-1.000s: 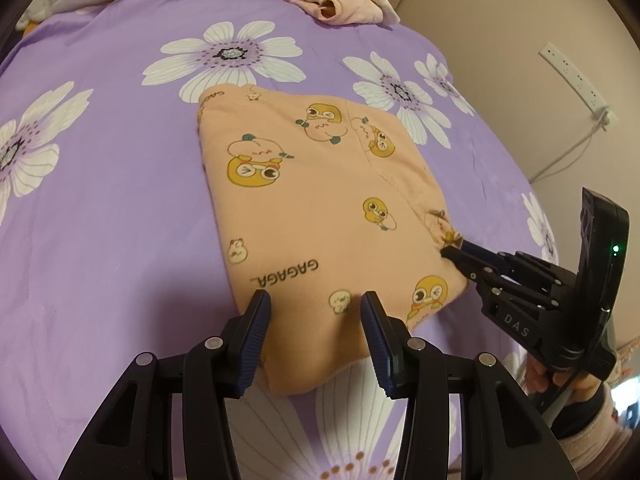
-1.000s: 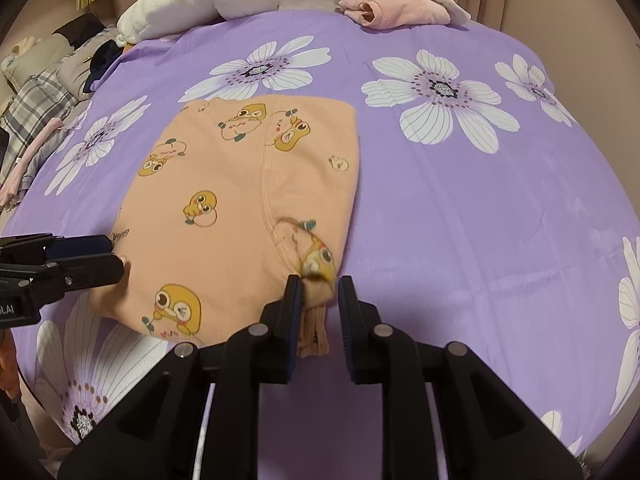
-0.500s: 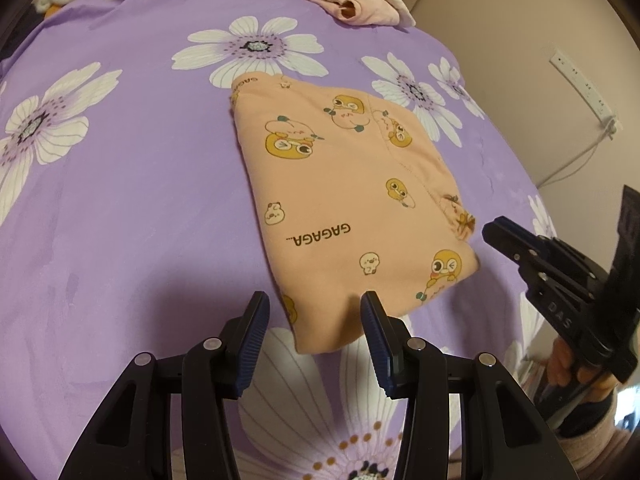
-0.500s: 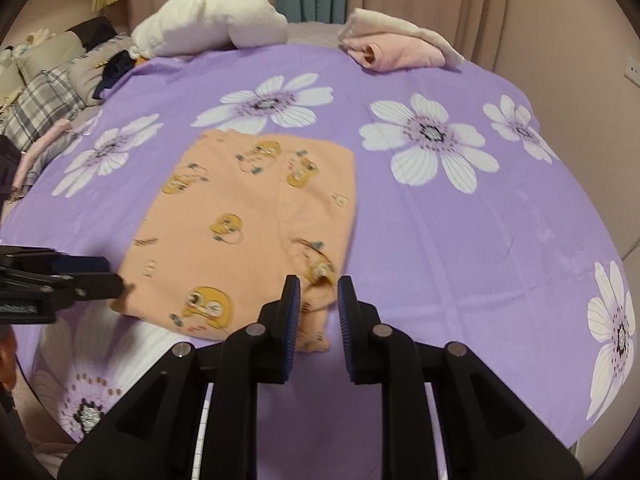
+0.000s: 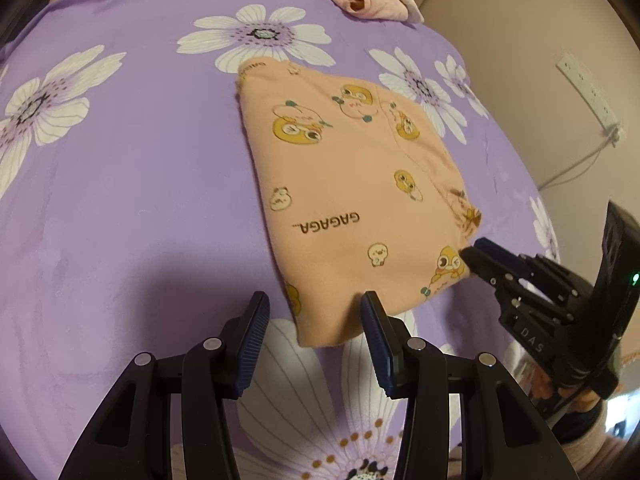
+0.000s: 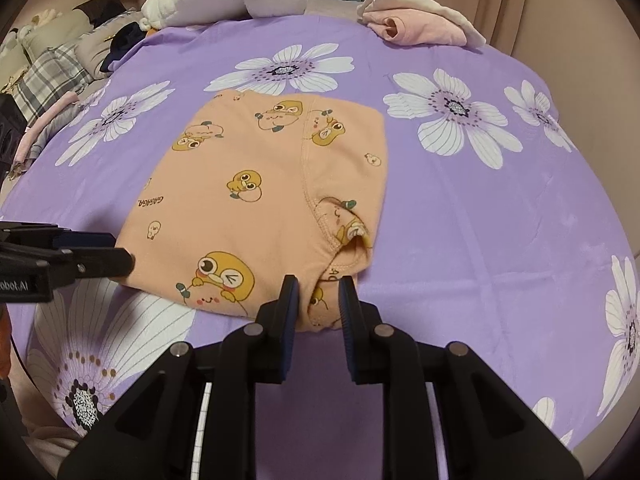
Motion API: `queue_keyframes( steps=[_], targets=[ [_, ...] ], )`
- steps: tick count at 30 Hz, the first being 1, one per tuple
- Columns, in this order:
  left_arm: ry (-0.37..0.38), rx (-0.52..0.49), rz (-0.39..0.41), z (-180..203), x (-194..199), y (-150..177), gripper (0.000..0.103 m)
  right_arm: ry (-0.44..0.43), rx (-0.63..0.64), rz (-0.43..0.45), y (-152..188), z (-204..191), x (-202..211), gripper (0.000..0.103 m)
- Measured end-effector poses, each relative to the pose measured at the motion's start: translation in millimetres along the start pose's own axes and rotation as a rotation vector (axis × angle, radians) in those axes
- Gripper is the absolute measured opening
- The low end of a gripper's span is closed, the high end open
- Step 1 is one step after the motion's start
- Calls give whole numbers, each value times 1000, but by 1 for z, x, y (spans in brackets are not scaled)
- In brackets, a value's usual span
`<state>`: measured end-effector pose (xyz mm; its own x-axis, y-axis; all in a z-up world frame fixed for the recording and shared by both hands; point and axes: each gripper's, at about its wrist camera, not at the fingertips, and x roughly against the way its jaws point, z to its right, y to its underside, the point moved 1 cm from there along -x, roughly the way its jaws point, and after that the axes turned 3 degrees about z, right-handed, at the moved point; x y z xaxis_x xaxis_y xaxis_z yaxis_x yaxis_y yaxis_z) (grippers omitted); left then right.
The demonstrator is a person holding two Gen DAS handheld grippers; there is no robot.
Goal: Fold small clothes
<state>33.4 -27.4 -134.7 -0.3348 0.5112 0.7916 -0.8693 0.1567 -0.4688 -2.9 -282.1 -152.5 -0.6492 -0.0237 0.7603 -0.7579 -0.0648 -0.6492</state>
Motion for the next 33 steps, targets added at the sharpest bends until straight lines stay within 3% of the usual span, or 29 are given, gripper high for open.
queue_keyframes(
  steps=[6, 9, 10, 12, 16, 30, 33],
  targets=[
    [25, 86, 14, -18, 10, -7, 45, 6, 3, 2, 0, 1, 2, 26],
    [34, 121, 14, -24, 11, -9, 45, 11, -6, 4, -1, 4, 3, 35],
    [40, 132, 12, -26, 11, -9, 47, 14, -10, 5, -1, 5, 4, 40],
    [56, 152, 12, -28, 10, -11, 59, 9, -20, 9, -2, 9, 5, 40],
    [75, 171, 16, -30, 9, -15, 62, 1, -37, 17, -4, 13, 6, 52],
    [85, 181, 4, -34, 1, -25, 62, -31, -58, 17, -14, 16, 0, 54],
    [97, 190, 0, -36, -2, -28, 62, -89, -94, 11, -17, 22, -3, 58]
  ],
)
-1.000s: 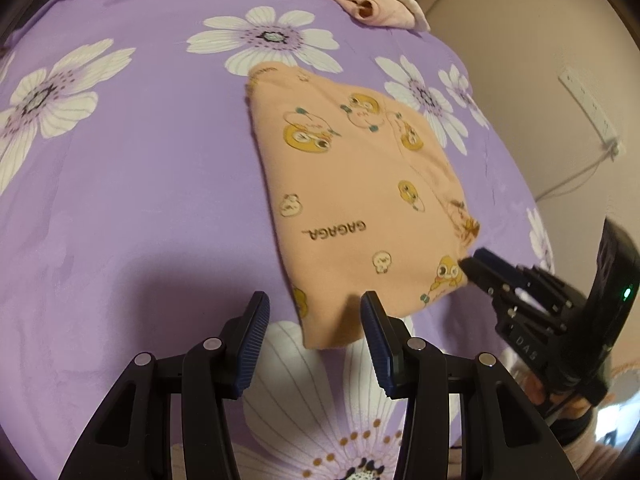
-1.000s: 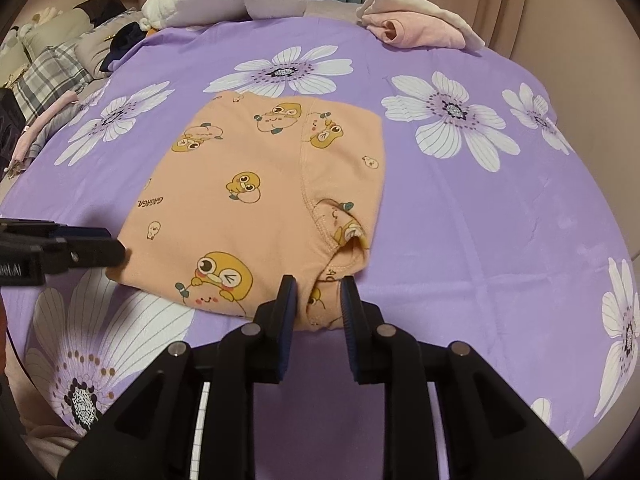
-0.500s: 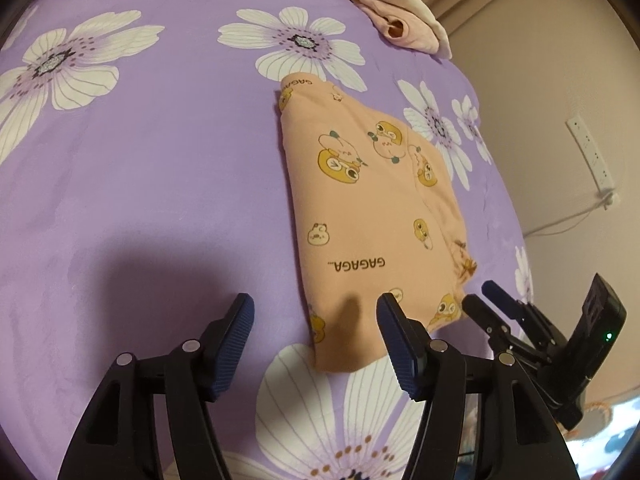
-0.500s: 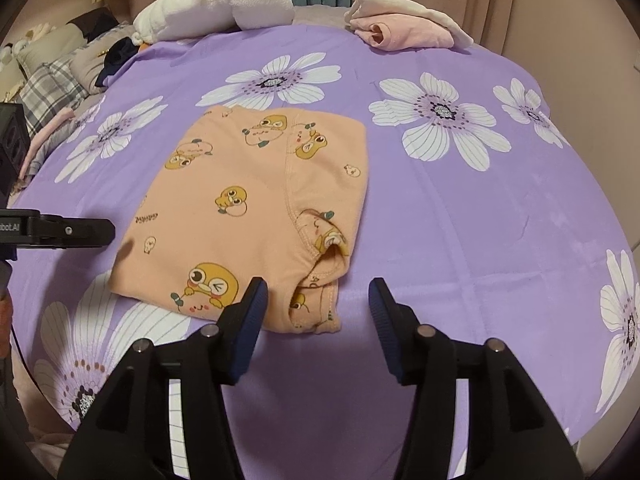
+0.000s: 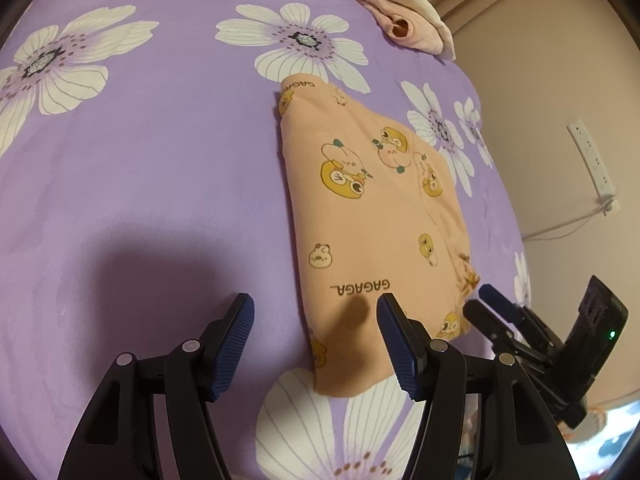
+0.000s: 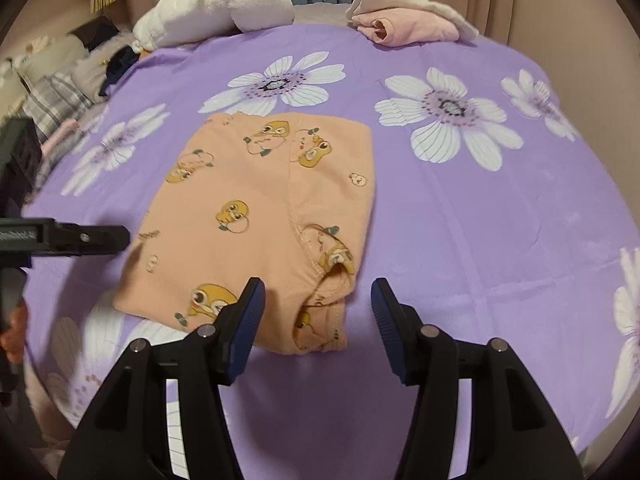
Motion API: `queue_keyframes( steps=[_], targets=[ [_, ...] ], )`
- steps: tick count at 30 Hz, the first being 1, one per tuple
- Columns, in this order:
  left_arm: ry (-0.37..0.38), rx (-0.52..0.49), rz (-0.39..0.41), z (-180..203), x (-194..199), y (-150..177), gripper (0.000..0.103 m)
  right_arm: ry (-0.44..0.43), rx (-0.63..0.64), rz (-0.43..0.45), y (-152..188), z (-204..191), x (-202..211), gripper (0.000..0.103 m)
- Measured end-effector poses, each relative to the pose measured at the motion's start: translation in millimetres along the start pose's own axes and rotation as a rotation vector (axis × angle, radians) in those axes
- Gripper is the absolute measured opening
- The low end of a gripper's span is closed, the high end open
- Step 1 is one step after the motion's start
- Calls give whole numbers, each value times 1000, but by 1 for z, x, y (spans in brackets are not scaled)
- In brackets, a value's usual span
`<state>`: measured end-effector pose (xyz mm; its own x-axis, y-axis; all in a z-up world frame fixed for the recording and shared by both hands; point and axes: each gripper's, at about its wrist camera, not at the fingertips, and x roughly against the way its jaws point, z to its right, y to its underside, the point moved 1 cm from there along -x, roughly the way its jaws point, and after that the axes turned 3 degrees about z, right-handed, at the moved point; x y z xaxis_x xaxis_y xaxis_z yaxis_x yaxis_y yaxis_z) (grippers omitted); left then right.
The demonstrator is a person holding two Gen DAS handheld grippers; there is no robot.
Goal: Fold small clothes
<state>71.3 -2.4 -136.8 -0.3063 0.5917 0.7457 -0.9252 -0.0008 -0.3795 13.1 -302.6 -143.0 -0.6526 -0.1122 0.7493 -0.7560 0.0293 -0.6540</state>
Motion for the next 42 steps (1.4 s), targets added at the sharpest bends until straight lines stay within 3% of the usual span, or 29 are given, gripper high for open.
queue_keyframes(
  steps=[3, 10, 17, 20, 27, 35, 42],
  targets=[
    [29, 17, -6, -1, -4, -5, 62, -111, -103, -13, -6, 14, -3, 70],
    [110, 62, -24, -5, -19, -15, 62, -304, -403, -66, -13, 58, -31, 71],
    [177, 87, -41, -5, -32, -25, 62, -448, -555, -85, -11, 72, -60, 71],
    [195, 94, -46, -4, -38, -28, 62, -510, -573, -87, -16, 69, -67, 66],
    [221, 94, -55, -5, -43, -33, 62, -540, -555, -119, -28, 62, -83, 58],
    [256, 85, -59, 4, -57, -40, 62, -577, -565, -132, -32, 63, -101, 41],
    [284, 103, -65, 7, -65, -43, 62, -548, -519, -130, -36, 55, -104, 34]
  ],
)
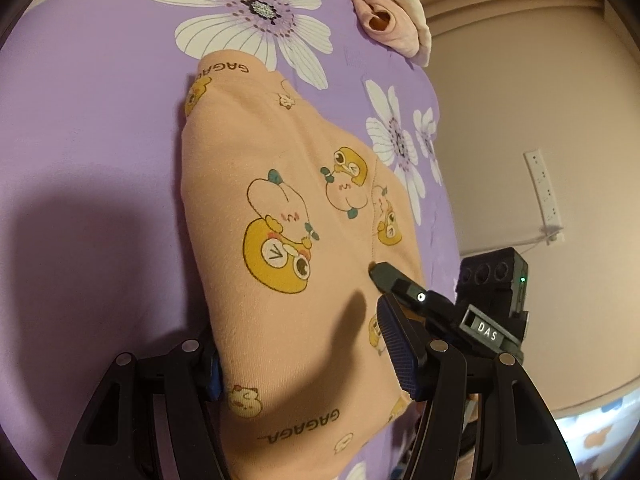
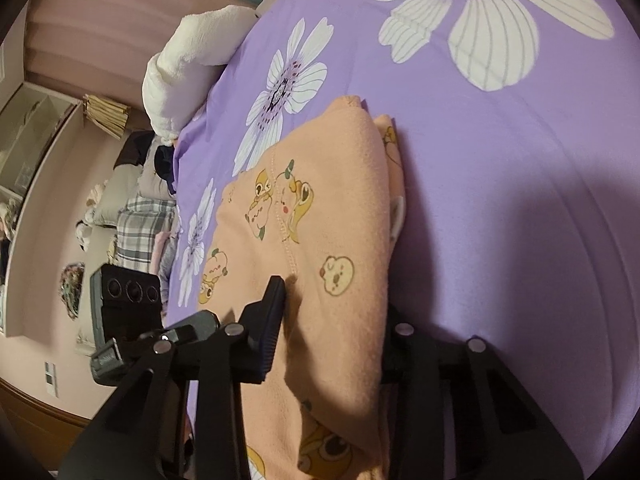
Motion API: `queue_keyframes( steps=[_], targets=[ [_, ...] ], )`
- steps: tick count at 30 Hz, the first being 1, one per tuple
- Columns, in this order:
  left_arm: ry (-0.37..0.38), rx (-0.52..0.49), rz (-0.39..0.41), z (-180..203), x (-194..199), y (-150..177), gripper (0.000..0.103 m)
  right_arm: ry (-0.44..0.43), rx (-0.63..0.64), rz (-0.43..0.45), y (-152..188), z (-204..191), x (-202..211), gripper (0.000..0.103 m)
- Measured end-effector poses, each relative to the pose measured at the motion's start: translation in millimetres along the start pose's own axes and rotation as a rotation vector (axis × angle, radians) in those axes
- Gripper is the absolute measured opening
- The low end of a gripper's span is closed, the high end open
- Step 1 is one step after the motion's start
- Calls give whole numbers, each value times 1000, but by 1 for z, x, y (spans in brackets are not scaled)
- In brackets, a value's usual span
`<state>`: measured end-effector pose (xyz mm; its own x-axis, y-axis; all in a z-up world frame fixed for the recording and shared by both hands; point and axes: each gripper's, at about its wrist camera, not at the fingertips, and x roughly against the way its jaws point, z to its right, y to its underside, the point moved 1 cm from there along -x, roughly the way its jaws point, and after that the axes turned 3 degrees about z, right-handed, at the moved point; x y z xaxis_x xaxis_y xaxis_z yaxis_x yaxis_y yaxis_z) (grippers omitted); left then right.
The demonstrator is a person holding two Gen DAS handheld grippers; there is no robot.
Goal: Fold small clothes
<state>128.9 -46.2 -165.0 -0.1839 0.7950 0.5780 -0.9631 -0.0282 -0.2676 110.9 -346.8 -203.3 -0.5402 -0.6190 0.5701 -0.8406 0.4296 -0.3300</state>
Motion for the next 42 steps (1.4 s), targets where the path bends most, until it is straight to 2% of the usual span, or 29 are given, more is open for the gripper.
queue_keyframes(
  steps=[4, 9, 19, 32, 42],
  targets=[
    [-26, -18, 9, 4, -1, 2, 61, 56, 55, 12, 1, -9, -1, 28],
    [-87, -36, 22, 6, 0, 4, 46, 159, 160, 41, 3, -27, -1, 23],
    [-128, -61, 56, 12, 8, 8, 33, 309, 348, 99, 12, -62, 5, 20],
    [-144, -115, 104, 22, 45, 28, 33, 291, 456, 113, 43, -101, 14, 19],
    [-149, -111, 169, 21, 81, 44, 33, 261, 533, 113, 66, -136, 15, 19]
  ],
)
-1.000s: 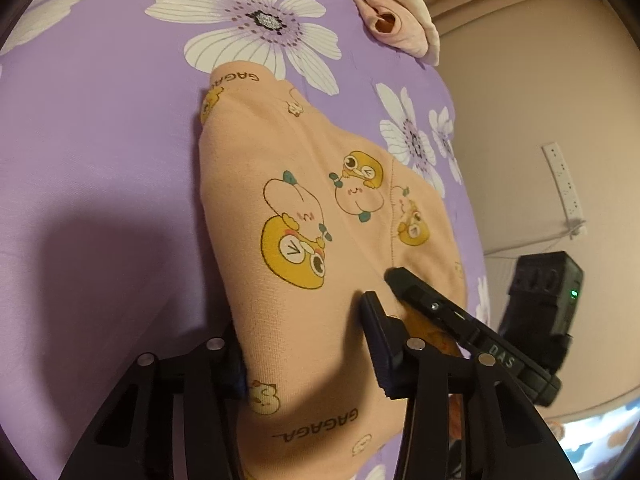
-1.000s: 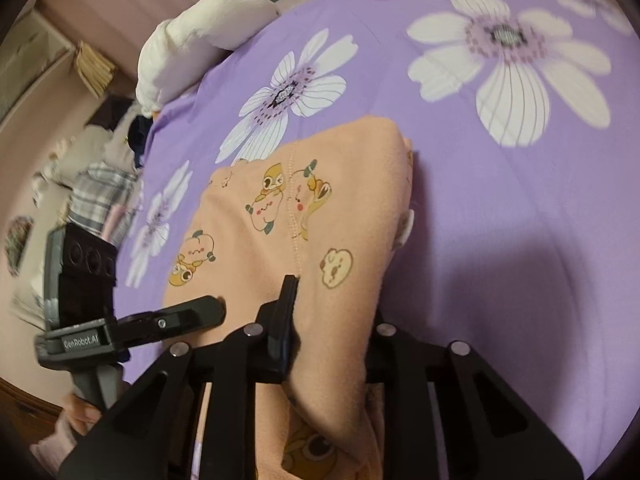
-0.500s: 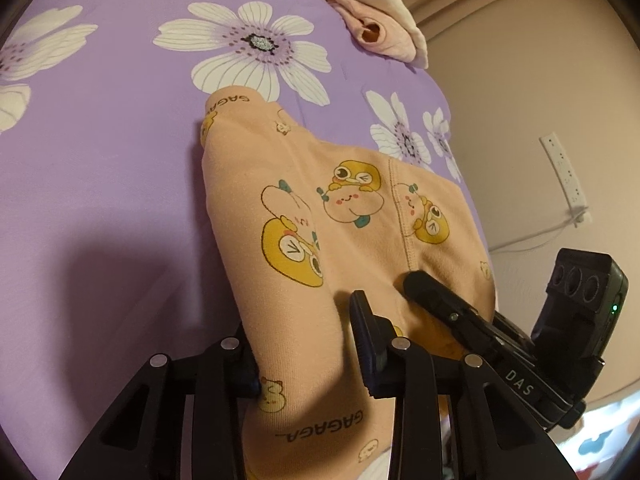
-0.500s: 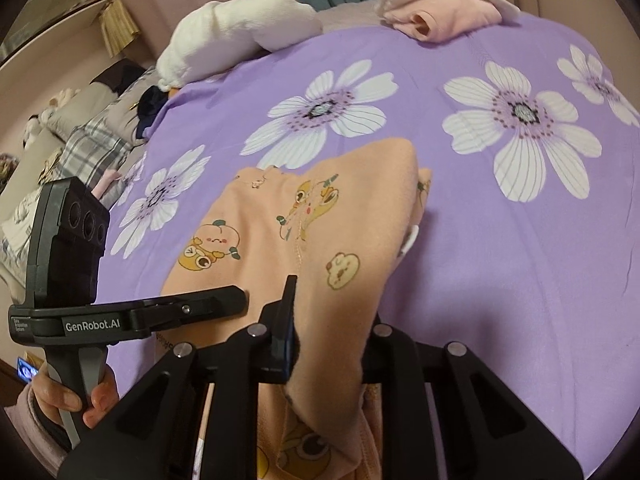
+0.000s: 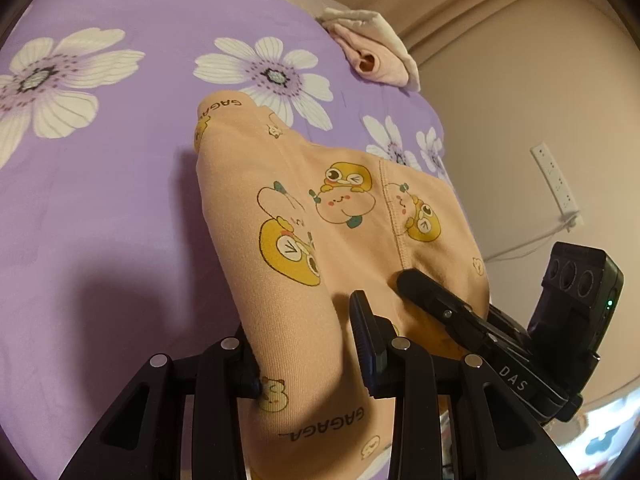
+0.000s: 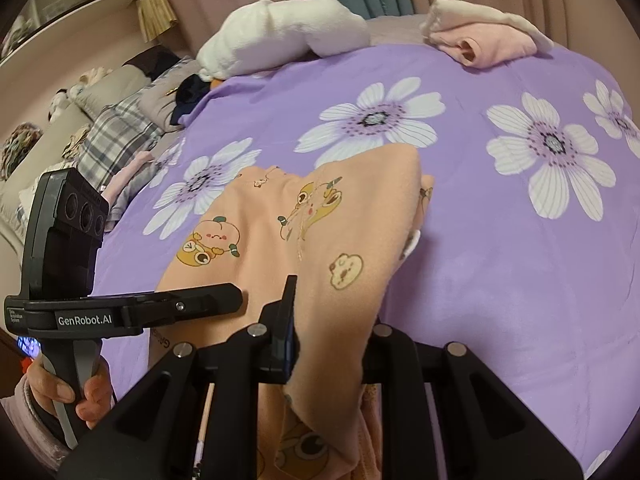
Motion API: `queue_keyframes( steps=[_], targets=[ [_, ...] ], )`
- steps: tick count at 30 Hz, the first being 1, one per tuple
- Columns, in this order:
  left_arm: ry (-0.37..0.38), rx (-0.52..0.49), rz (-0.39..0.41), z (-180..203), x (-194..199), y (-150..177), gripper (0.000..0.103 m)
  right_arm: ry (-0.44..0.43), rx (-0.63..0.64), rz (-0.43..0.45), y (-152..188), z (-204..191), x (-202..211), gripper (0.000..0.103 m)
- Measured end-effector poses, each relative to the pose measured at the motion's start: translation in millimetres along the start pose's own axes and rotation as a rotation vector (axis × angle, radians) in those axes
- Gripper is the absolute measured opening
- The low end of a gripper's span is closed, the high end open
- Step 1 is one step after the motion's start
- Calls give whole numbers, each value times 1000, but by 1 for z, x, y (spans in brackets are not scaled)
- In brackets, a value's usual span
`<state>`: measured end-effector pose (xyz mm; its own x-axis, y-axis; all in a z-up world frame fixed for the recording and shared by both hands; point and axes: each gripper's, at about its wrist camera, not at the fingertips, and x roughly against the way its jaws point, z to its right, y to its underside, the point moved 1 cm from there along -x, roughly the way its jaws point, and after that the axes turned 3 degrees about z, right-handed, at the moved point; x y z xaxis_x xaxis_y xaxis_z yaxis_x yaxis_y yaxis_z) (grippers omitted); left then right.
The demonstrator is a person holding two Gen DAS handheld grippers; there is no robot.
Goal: Fold small clothes
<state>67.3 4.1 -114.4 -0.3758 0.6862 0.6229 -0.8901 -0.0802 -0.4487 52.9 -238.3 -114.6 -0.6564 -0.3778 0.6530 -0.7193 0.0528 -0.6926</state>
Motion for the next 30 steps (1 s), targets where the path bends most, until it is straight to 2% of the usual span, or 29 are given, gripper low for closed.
queue_keyframes(
  steps=[16, 30],
  targets=[
    [-14, 14, 65, -7, 32, 10, 33, -28, 82, 10, -2, -38, 10, 19],
    [-37, 17, 100, -15, 53, 9, 33, -41, 119, 14, -10, -56, 6, 19]
  ],
)
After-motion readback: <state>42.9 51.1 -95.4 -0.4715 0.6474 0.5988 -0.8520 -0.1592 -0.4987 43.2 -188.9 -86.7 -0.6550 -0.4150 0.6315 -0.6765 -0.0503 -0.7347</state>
